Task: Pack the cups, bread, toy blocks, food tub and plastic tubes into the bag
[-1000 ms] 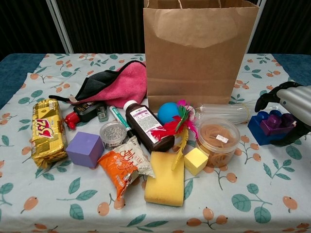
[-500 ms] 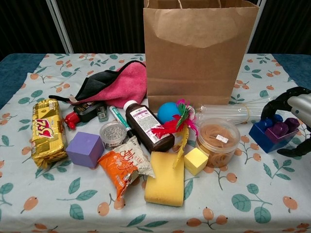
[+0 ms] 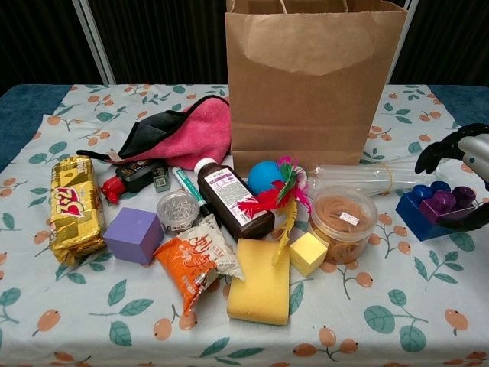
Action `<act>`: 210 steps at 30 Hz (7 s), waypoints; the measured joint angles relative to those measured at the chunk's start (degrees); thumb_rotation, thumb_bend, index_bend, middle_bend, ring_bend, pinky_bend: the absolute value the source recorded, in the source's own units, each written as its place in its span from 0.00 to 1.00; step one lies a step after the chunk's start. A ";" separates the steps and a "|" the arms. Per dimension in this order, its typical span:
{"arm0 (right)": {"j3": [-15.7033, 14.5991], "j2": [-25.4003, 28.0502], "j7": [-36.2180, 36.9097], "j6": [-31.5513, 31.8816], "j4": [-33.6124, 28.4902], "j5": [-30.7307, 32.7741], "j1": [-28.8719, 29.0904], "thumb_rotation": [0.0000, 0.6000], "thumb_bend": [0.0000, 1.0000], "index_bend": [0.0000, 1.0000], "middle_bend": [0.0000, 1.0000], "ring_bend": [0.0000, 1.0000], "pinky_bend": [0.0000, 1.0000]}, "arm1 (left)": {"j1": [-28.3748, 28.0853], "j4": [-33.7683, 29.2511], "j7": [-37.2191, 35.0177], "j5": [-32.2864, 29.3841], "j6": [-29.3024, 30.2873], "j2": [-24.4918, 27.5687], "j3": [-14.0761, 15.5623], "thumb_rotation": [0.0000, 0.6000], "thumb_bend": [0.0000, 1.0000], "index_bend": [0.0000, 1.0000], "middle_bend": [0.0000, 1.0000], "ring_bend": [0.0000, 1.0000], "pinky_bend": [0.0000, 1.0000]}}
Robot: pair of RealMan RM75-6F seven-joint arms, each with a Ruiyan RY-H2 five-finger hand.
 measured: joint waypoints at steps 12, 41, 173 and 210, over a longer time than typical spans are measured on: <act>-0.72 -1.20 -1.58 -2.76 1.91 2.66 0.00 1.00 0.05 0.32 0.35 0.18 0.05 | -0.23 0.43 -0.27 -0.34 -0.68 -0.15 -0.06 1.00 0.03 0.13 0.15 0.08 0.20; 14.12 11.13 -4.96 11.85 -27.03 -8.94 2.77 1.00 0.17 0.49 0.48 0.32 0.13 | -0.42 -1.81 -0.06 0.21 0.12 0.96 -0.29 1.00 0.03 0.13 0.15 0.08 0.20; -3.16 5.08 -23.62 -6.57 -26.22 23.09 19.47 1.00 0.00 0.21 0.22 0.09 0.00 | 0.51 -1.48 -1.79 -0.99 0.94 1.28 -1.12 1.00 0.03 0.13 0.15 0.08 0.20; -4.31 0.75 -23.14 -2.40 -21.49 19.22 18.75 1.00 0.14 0.49 0.43 0.29 0.10 | 1.06 0.39 -2.79 -1.28 1.15 0.49 -1.08 1.00 0.03 0.13 0.15 0.08 0.20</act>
